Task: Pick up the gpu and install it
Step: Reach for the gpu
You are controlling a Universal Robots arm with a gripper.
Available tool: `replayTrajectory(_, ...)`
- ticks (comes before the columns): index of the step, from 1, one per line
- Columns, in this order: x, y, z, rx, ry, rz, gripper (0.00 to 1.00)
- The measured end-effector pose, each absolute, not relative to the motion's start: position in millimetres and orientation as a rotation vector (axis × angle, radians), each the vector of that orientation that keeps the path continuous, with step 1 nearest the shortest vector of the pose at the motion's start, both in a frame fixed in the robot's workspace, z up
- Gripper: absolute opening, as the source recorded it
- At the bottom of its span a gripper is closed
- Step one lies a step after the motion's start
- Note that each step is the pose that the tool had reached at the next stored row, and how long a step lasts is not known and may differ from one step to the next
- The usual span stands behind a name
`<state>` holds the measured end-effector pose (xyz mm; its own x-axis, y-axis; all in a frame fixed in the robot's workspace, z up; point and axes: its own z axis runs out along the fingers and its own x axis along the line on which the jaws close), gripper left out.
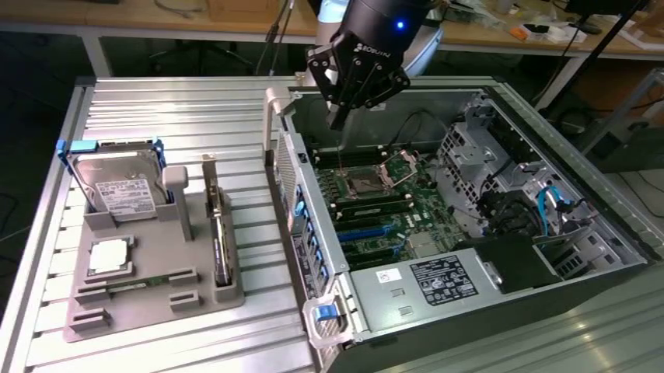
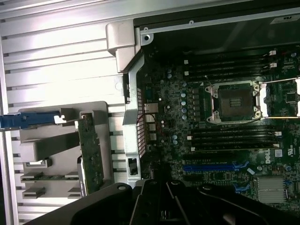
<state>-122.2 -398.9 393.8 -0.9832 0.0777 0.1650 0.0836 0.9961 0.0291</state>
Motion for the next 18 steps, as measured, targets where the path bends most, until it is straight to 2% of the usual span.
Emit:
replayTrajectory(14,-123.9,-396.6,393.6,-0.116,-2.978,-0.052,0.11)
replayTrajectory(18,-125.6,-395.5,393.3,-0.115,-3.016,-0.022,0.11)
